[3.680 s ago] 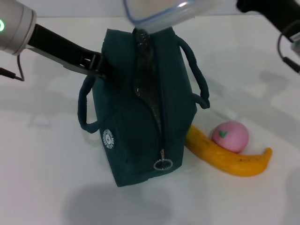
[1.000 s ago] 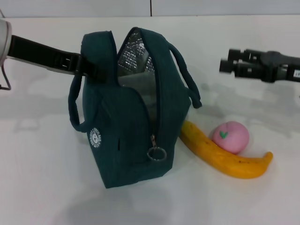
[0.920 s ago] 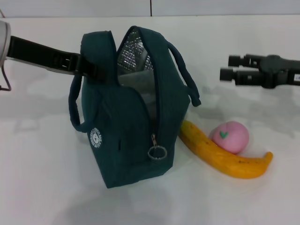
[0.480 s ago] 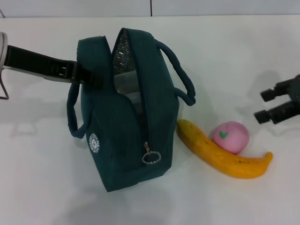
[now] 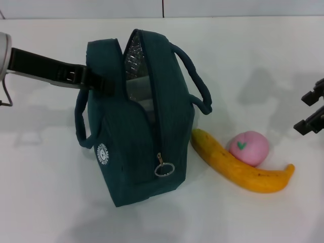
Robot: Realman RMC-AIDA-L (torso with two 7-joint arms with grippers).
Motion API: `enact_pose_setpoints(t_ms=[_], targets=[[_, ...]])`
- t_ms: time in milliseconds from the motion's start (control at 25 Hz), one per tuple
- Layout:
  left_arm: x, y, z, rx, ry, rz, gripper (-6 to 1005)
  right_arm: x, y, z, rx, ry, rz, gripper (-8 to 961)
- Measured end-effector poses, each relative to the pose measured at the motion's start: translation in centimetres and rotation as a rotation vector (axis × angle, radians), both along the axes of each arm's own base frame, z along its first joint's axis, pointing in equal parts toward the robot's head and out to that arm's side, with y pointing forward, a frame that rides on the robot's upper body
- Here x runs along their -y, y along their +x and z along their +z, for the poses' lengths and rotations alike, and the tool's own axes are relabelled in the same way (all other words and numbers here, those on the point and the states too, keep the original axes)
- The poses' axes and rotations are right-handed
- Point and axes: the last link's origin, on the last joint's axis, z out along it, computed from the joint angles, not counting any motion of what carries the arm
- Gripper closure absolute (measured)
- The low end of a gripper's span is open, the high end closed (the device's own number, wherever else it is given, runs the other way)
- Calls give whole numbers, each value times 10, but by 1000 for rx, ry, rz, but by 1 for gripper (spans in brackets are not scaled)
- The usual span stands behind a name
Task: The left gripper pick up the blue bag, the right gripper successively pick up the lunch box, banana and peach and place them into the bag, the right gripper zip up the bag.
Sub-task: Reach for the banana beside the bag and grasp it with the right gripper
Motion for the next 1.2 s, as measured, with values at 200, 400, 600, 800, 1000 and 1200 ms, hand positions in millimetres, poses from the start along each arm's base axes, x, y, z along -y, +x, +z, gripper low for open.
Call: enact_pose_setpoints(t_ms=[200, 400, 600, 800, 1000, 1200], targets=[[-2, 0, -4, 10, -15, 6, 967, 2, -19, -18, 36, -50, 35, 82], [-5, 0, -6, 14, -5, 1, 967, -3, -31, -46, 53, -68, 62, 83], [-7, 3, -5, 20, 0, -7, 967, -13, -40, -75, 53, -83, 29, 83], [-8, 3, -4, 16, 5, -8, 967, -22, -37, -99, 36, -78, -4, 83], [-11, 1, -2, 10, 29, -2, 967, -22, -32, -114, 11, -90, -28, 83], [-11, -7, -5, 12, 22, 7, 967, -19, -33, -130, 29, -109, -5, 83]])
